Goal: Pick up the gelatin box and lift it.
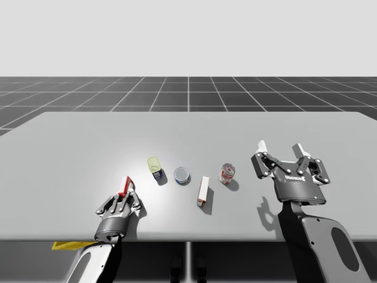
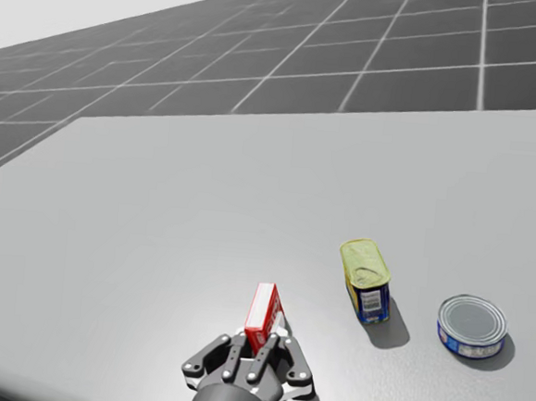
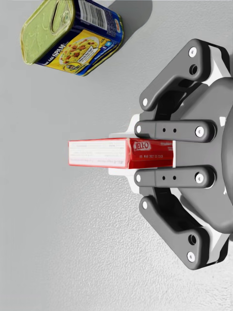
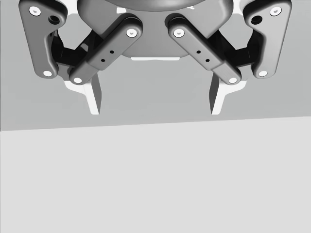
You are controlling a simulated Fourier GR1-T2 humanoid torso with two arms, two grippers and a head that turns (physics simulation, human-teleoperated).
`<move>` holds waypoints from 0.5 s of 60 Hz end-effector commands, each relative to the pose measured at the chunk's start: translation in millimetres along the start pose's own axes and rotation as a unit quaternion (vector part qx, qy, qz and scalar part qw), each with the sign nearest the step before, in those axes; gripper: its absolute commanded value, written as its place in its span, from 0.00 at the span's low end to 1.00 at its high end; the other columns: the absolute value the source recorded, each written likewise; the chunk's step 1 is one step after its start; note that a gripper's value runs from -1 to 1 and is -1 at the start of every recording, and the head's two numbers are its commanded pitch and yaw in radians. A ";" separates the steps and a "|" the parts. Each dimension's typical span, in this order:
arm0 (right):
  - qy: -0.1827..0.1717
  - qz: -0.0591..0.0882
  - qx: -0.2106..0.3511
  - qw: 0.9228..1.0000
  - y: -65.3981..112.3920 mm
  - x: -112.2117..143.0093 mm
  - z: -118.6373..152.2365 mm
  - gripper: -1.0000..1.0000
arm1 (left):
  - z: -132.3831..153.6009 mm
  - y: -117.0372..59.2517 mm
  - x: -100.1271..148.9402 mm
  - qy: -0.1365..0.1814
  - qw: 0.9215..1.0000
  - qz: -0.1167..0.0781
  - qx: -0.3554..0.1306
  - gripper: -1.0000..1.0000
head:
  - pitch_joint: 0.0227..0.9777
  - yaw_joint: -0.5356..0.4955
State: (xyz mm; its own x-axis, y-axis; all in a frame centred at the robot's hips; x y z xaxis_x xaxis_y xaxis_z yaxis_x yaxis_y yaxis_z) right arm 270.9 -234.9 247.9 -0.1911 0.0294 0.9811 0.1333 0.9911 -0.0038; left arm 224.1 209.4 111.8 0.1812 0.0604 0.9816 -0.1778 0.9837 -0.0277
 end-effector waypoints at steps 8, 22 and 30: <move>0.000 -0.001 -0.003 1.000 -1.8 0.0 -0.7 0.00 | 3.7 -4.6 -10.0 0.012 0.999 -0.009 -0.030 0.99 | 0.53 0.96; 0.000 -0.002 -0.005 1.000 -3.4 -0.1 -1.3 0.00 | 5.9 -6.5 -7.9 0.010 0.999 -0.012 -0.032 0.99 | 0.49 0.96; 0.000 -0.002 -0.006 1.000 -4.0 0.0 -1.9 0.00 | 11.4 -8.0 9.4 -0.001 0.999 -0.024 -0.048 1.00 | 0.48 0.97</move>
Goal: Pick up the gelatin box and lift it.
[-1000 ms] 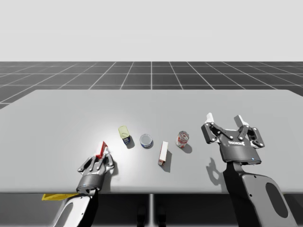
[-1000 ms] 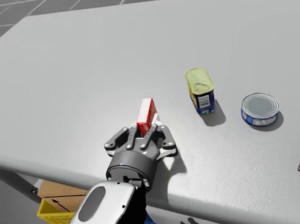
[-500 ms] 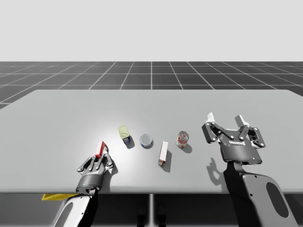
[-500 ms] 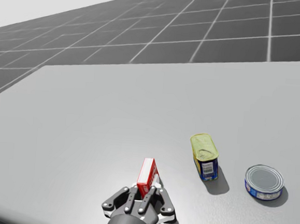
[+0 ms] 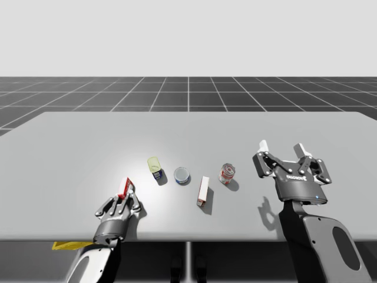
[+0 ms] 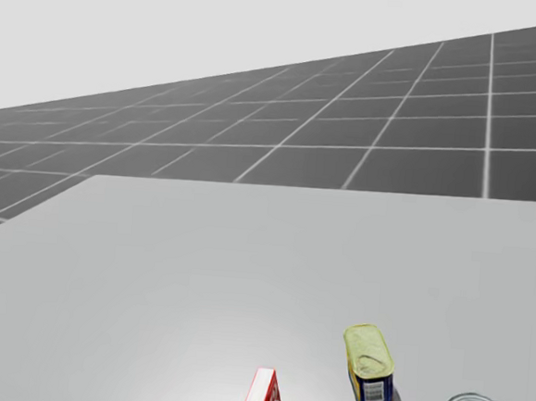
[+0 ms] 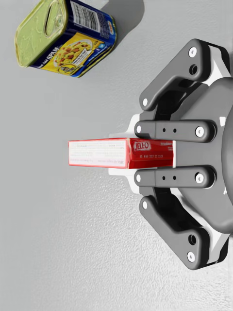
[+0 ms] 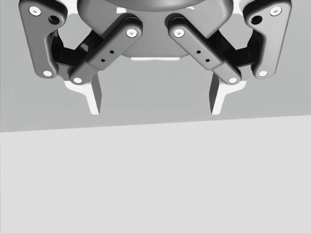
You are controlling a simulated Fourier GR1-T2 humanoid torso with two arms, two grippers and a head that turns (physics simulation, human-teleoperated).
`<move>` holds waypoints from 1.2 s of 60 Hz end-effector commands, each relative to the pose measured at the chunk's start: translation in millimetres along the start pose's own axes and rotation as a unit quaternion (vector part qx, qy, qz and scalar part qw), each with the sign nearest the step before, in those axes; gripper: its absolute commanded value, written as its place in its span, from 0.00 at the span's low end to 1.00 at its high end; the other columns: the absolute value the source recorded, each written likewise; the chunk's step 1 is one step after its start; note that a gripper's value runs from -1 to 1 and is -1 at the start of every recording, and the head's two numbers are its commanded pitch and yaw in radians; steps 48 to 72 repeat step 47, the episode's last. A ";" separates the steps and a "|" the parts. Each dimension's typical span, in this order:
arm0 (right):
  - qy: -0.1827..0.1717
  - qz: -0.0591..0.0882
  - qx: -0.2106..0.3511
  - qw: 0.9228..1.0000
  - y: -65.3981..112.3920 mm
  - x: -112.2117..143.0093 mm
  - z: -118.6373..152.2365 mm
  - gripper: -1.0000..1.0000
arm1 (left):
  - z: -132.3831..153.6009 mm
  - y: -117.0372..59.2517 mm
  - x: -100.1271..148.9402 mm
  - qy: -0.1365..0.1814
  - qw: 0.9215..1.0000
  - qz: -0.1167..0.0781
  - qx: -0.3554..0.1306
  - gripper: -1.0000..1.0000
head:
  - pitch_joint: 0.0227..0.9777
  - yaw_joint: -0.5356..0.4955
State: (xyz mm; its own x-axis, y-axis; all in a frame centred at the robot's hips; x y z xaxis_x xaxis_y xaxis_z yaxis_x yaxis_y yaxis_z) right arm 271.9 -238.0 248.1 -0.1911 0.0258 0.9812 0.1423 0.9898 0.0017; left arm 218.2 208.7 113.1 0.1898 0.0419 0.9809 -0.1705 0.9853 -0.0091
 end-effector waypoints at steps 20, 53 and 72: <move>-0.005 0.007 -0.001 1.000 -4.8 0.4 -3.0 0.00 | 20.2 -6.2 84.9 -0.078 0.992 -0.062 -0.073 1.00 | 0.46 0.97; -0.012 0.004 0.007 1.000 -6.7 0.0 -6.5 0.00 | 17.9 3.2 175.9 -0.180 0.977 -0.101 -0.056 1.00 | 0.46 0.96; -0.012 0.004 0.007 1.000 -6.7 0.0 -6.5 0.00 | 17.9 3.2 175.9 -0.180 0.977 -0.101 -0.056 1.00 | 0.46 0.96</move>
